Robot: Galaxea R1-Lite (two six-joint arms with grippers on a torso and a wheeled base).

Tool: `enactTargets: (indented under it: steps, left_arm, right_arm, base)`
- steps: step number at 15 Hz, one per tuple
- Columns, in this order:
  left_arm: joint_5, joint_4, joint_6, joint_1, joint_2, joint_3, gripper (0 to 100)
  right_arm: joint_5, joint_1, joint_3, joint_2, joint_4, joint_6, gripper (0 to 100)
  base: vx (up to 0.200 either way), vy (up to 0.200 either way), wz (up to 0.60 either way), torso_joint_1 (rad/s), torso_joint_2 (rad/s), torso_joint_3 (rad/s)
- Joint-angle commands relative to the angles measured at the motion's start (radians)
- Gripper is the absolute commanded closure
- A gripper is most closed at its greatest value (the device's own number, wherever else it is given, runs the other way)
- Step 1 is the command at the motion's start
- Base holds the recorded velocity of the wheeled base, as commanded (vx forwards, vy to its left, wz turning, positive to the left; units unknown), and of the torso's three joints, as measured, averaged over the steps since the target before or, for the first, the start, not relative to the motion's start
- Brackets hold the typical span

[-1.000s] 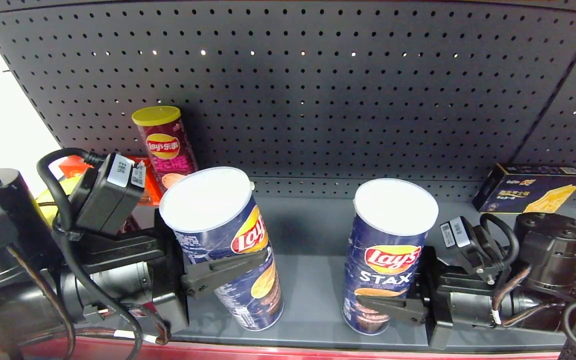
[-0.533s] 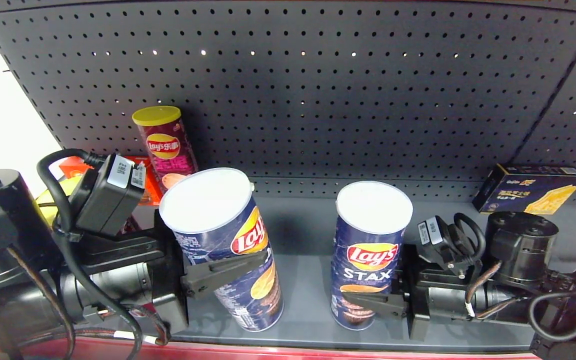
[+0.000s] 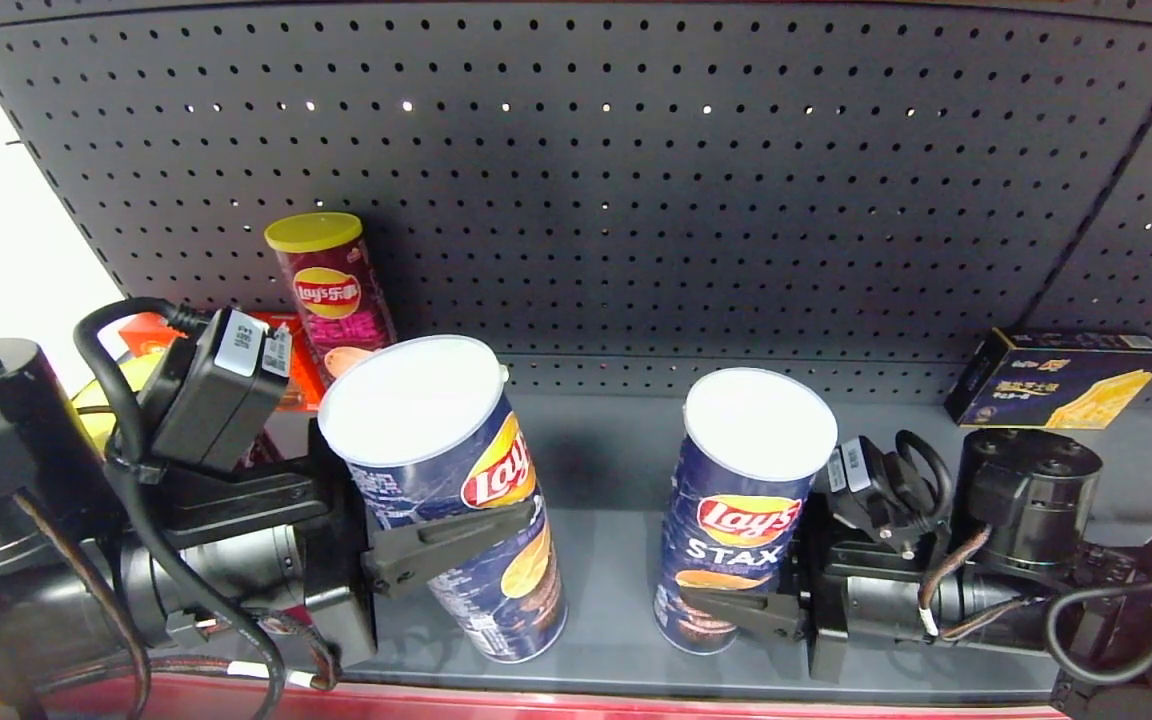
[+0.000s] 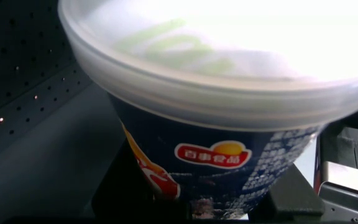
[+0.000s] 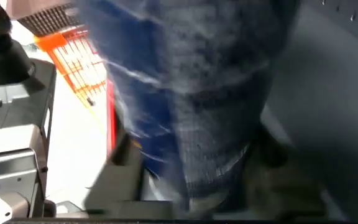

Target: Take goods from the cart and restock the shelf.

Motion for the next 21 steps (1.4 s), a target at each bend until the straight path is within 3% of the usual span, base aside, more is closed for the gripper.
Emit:
enactTargets:
  steps: [1, 6, 12, 14, 17, 19, 21]
  left_arm:
    - [0.0, 0.0, 0.0, 0.0, 0.002, 0.0, 100]
    - [0.0, 0.0, 0.0, -0.003, 0.0, 0.0, 100]
    - [-0.001, -0.002, 0.001, -0.003, 0.0, 0.0, 100]
    - [-0.001, -0.002, 0.003, -0.005, 0.0, 0.001, 100]
    - [-0.003, -0.002, 0.004, -0.003, 0.0, 0.001, 100]
    - [-0.004, -0.003, 0.004, -0.003, -0.001, 0.01, 100]
    - [-0.004, -0.003, 0.004, -0.003, -0.003, 0.018, 100]
  right_arm:
    - [-0.001, -0.002, 0.004, -0.003, -0.004, -0.001, 0]
    - [-0.002, -0.016, 0.058, -0.072, -0.012, -0.001, 0]
    - [-0.005, -0.132, 0.164, -0.42, 0.011, 0.039, 0]
    - [-0.087, -0.19, 0.17, -0.544, 0.036, 0.089, 0]
    - [-0.33, -0.247, 0.207, -0.714, 0.086, 0.16, 0]
    - [-0.349, -0.371, 0.274, -0.828, 0.088, 0.186, 0]
    - [-0.358, -0.399, 0.36, -0.966, 0.12, 0.192, 0]
  base:
    - [0.0, 0.0, 0.0, 0.0, 0.0, 0.0]
    - [0.0, 0.0, 0.0, 0.0, 0.0, 0.0]
    - [0.0, 0.0, 0.0, 0.0, 0.0, 0.0]
    - [0.0, 0.0, 0.0, 0.0, 0.0, 0.0]
    - [0.0, 0.0, 0.0, 0.0, 0.0, 0.0]
    - [0.0, 0.0, 0.0, 0.0, 0.0, 0.0]
    - [0.0, 0.0, 0.0, 0.0, 0.0, 0.0]
